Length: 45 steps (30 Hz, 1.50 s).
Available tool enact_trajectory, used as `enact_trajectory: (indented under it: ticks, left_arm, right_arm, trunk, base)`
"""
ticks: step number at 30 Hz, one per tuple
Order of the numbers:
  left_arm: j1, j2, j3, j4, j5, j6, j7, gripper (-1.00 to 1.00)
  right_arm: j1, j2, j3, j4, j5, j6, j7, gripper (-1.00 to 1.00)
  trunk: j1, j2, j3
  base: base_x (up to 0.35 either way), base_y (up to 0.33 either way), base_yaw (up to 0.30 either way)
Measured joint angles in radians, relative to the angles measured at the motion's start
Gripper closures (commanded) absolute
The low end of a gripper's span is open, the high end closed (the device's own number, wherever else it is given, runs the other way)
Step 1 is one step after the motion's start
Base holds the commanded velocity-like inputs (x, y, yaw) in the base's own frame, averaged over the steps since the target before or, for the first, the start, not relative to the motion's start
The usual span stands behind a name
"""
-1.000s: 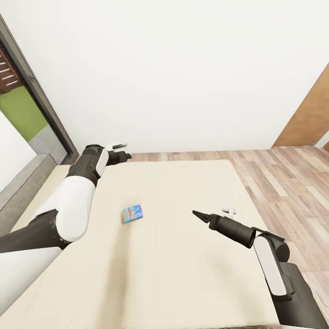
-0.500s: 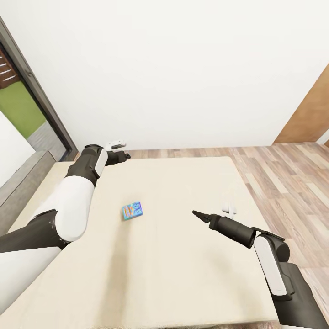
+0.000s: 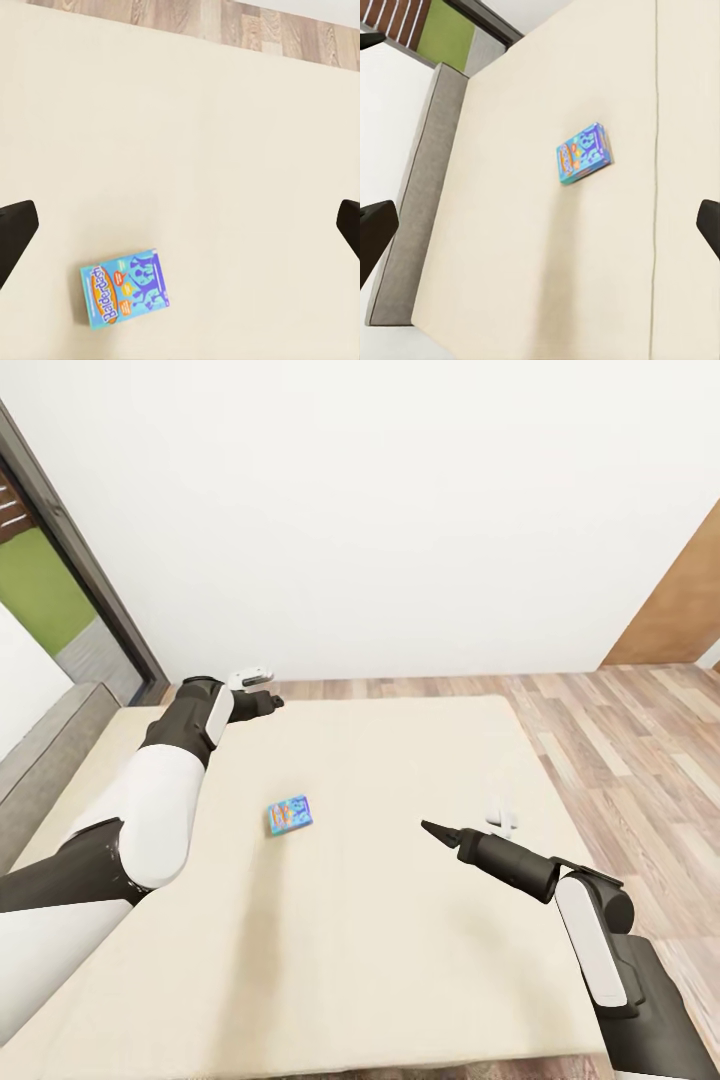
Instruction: Put all the toys in the child's room - the three board games (two on the bed and one on the table), the two jigsaw puzzles on the table, and the tennis ball on the table - inside the toy box on the table in the child's room.
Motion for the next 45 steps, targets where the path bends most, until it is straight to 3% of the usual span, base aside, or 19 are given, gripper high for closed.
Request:
enact_trajectory:
  ticks: [45]
  left_arm:
    - [0.0, -0.005, -0.001, -0.003, 0.0, -0.005, 0.001, -1.0]
  right_arm:
    - [0.0, 0.0, -0.006, 0.0, 0.003, 0.0, 0.0, -1.0]
  trunk:
    - [0.0, 0.0, -0.074]
  base:
    - [0.0, 0.0, 0.0]
